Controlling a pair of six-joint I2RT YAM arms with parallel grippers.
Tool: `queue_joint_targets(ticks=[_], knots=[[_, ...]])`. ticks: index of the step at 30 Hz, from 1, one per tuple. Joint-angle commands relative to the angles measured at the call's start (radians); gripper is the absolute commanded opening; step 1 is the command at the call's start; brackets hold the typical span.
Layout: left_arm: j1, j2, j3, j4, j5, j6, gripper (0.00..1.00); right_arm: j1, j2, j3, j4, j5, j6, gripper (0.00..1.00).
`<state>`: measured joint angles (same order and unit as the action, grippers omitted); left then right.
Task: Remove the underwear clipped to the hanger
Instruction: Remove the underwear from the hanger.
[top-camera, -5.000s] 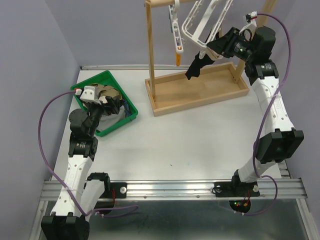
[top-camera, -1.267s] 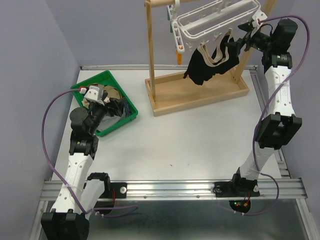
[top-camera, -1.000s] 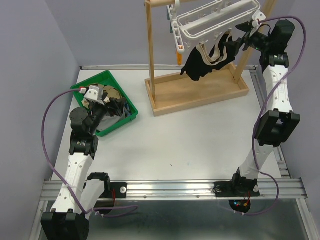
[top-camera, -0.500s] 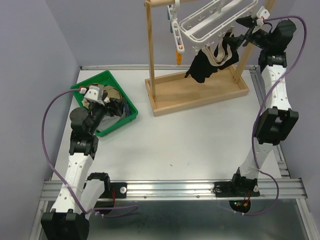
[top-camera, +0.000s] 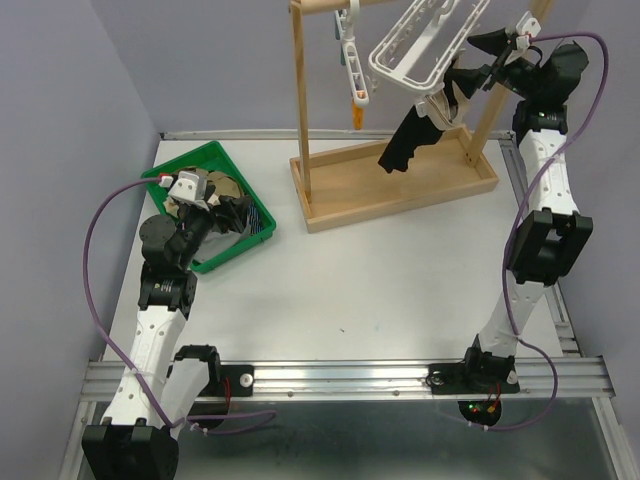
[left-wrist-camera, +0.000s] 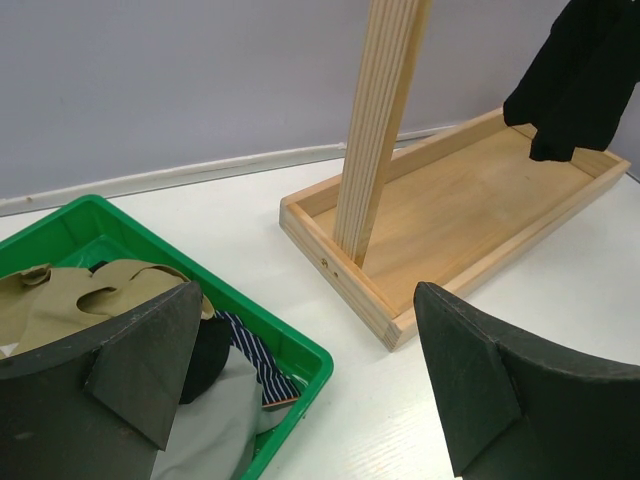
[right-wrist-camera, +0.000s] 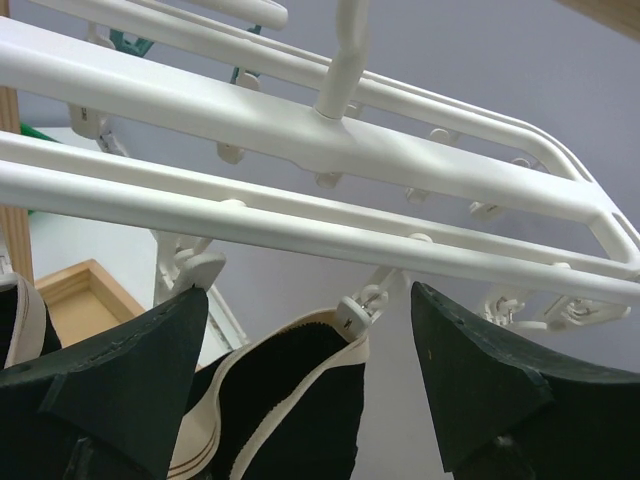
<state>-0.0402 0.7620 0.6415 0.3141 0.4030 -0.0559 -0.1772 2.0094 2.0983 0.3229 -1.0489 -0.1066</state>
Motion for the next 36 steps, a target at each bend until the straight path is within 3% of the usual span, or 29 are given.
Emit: queue_joint_targets(ticks=[1,6,36], knots=[[-0.007,-0.007,0.001,0.045,0.0,0.014,0.99,-0.001,0.026,0.069,0.076,-0.026,0.042,0.85],[-0.007,-0.007,0.0,0.043,0.0,0.014,0.99,-0.001,0.028,0.066,0.081,-0.028,0.051,0.79],[-0.007,-0.006,0.001,0.043,0.007,0.011,0.99,-0.004,-0.089,-0.072,0.004,-0.037,-0.091,0.72]])
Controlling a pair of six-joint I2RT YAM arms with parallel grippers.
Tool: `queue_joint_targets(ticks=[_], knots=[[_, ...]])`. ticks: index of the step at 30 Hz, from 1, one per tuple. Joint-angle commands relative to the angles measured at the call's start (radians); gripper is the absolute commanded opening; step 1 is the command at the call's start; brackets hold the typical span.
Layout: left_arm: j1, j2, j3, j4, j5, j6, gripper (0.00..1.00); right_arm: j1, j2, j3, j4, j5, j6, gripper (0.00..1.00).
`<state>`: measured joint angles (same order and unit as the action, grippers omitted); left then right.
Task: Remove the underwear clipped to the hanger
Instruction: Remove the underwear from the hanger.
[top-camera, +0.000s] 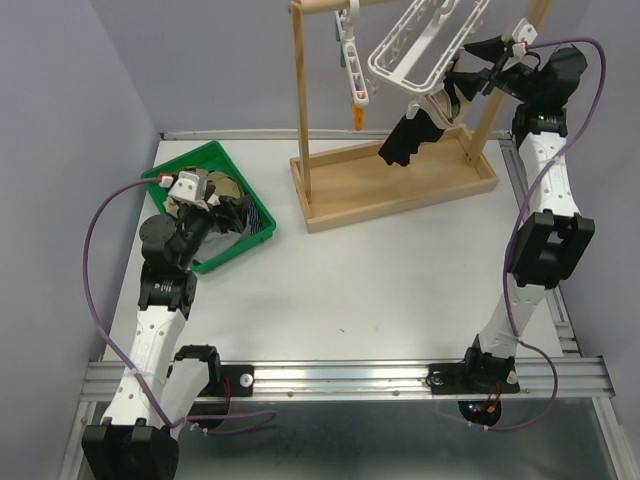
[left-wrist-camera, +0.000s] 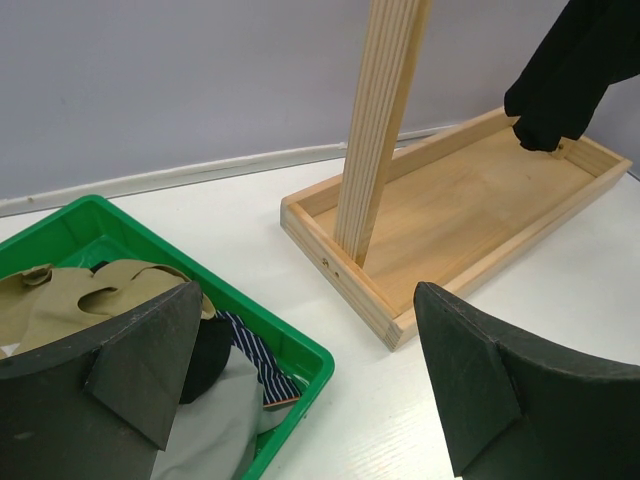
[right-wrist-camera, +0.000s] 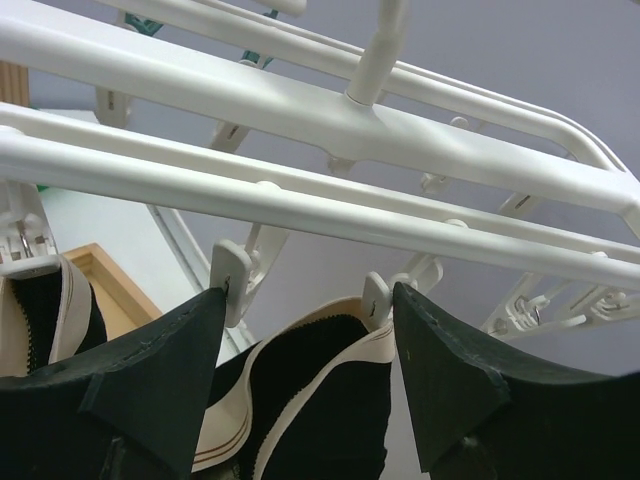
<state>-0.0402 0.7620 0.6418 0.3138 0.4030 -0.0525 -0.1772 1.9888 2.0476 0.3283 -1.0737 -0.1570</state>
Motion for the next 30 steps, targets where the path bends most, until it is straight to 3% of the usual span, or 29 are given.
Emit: queue_joint_targets(ticks=[1,8,30], knots=[[-0.007,-0.006,0.002,0.044,0.008,0.008,0.99,-0.004,-0.07,-0.029,0.0,-0.015,-0.044,0.72],[-0.007,-0.007,0.002,0.044,0.008,0.008,0.99,-0.004,-0.091,-0.058,-0.003,-0.032,-0.044,0.67],[-0.007,-0.006,0.001,0.042,0.005,0.01,0.99,-0.016,-0.084,-0.037,-0.003,0.034,-0.041,0.71]])
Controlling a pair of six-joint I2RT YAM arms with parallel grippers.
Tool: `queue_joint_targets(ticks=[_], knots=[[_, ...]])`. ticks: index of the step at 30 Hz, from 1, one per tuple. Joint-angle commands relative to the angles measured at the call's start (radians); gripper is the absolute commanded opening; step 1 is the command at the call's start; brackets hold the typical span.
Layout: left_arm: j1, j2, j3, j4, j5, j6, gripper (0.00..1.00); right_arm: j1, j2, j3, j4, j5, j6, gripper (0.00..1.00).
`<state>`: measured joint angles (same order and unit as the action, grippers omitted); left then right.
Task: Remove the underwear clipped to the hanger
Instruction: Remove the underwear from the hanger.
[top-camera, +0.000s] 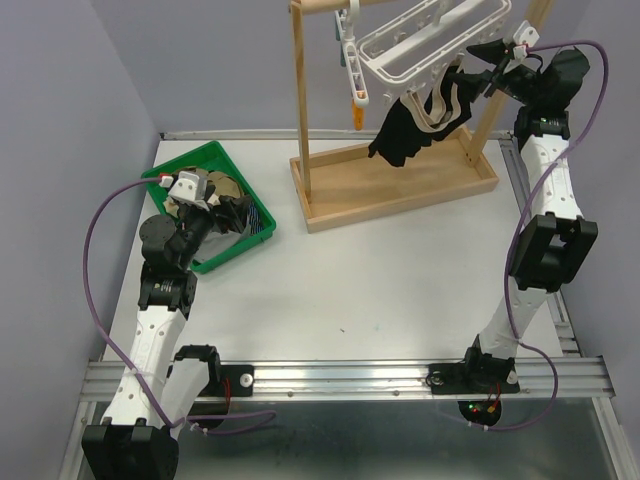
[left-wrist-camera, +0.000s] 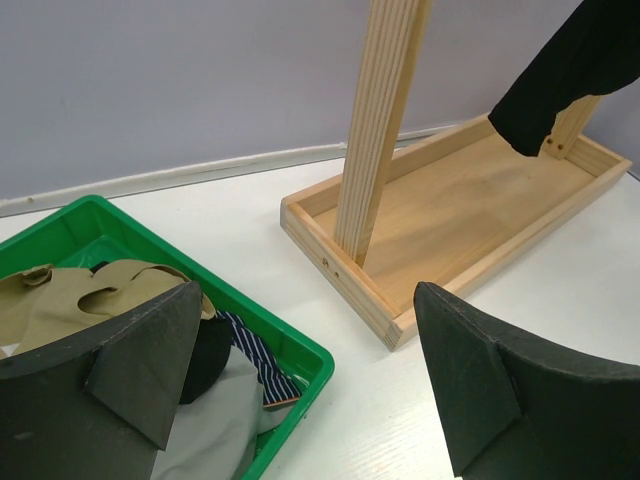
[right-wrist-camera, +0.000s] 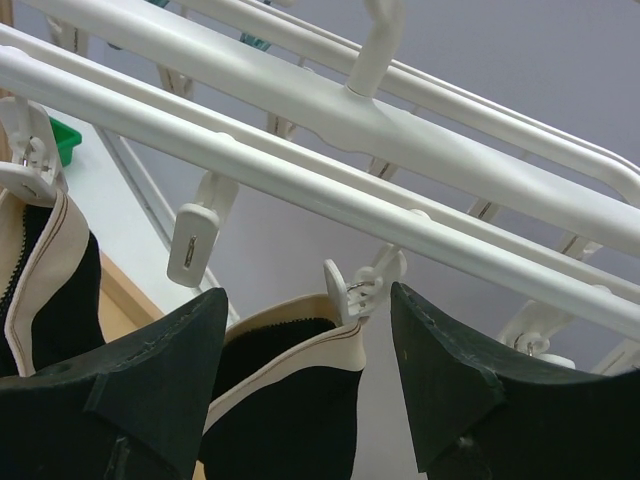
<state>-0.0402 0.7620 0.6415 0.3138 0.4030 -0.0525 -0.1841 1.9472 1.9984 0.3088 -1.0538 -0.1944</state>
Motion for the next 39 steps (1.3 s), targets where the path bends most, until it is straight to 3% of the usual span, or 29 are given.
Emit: queue_joint_targets(ticks=[1,21,39], knots=[[-0.007,-0.006,0.001,0.044,0.003,0.01,0.99,-0.009,-0.042,0.013,0.016,0.012,-0.004,0.72],[-0.007,0.002,0.001,0.039,0.002,0.016,0.99,-0.009,0.061,0.134,0.032,0.026,0.023,0.74],[-0.007,0.008,0.003,0.034,-0.006,0.02,0.99,-0.005,0.143,0.218,0.165,-0.014,0.158,0.75]])
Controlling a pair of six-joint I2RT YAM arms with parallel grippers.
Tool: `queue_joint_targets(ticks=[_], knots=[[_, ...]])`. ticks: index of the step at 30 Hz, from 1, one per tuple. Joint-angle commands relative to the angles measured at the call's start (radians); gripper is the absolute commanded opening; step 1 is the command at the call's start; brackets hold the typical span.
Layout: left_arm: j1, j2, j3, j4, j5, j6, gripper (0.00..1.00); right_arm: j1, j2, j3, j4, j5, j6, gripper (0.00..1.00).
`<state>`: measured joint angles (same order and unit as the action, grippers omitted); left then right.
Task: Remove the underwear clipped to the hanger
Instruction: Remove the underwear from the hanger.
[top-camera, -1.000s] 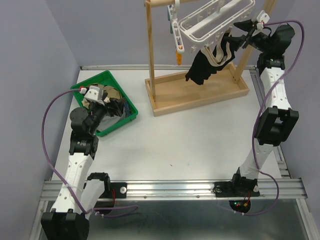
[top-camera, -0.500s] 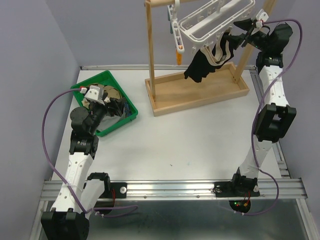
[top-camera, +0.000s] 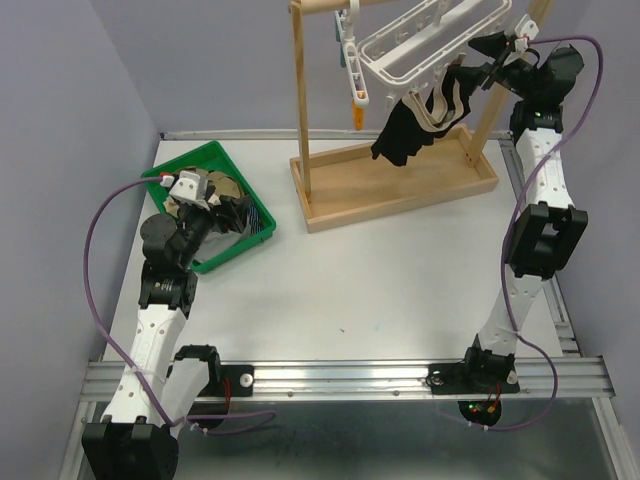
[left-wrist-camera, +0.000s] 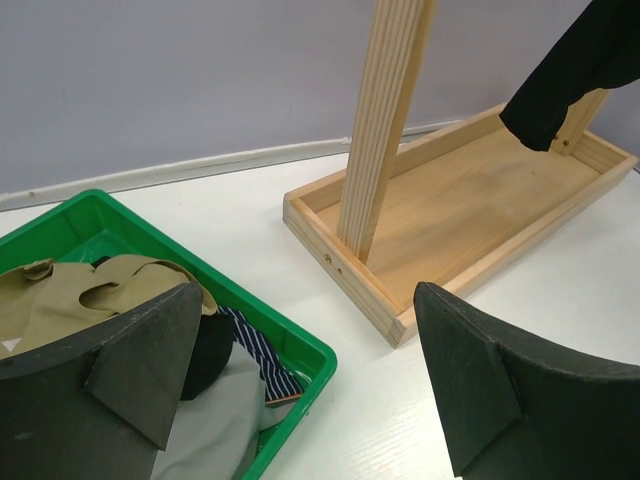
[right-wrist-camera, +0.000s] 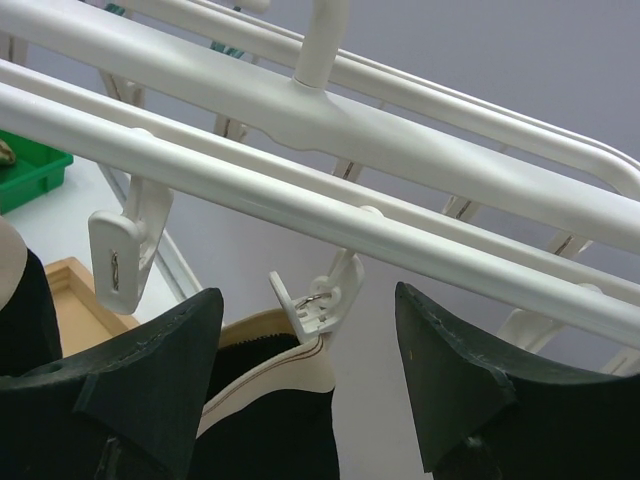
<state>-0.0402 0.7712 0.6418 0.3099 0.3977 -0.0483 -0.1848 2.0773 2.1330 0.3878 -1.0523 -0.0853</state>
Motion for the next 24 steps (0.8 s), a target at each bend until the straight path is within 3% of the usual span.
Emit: queue_joint_targets(ticks=[1,16,24], knots=[[-0.007,-0.003,0.002,0.038,-0.002,0.018,0.99,-0.002,0.018,0.093,0.089,-0.017,0.055,0.75],[-0.007,-0.001,0.004,0.035,-0.008,0.021,0.99,0.001,0.066,0.137,0.201,-0.037,0.179,0.7],[-0.007,0.0,0.004,0.034,-0.008,0.021,0.99,0.001,0.075,0.134,0.244,-0.049,0.231,0.58]])
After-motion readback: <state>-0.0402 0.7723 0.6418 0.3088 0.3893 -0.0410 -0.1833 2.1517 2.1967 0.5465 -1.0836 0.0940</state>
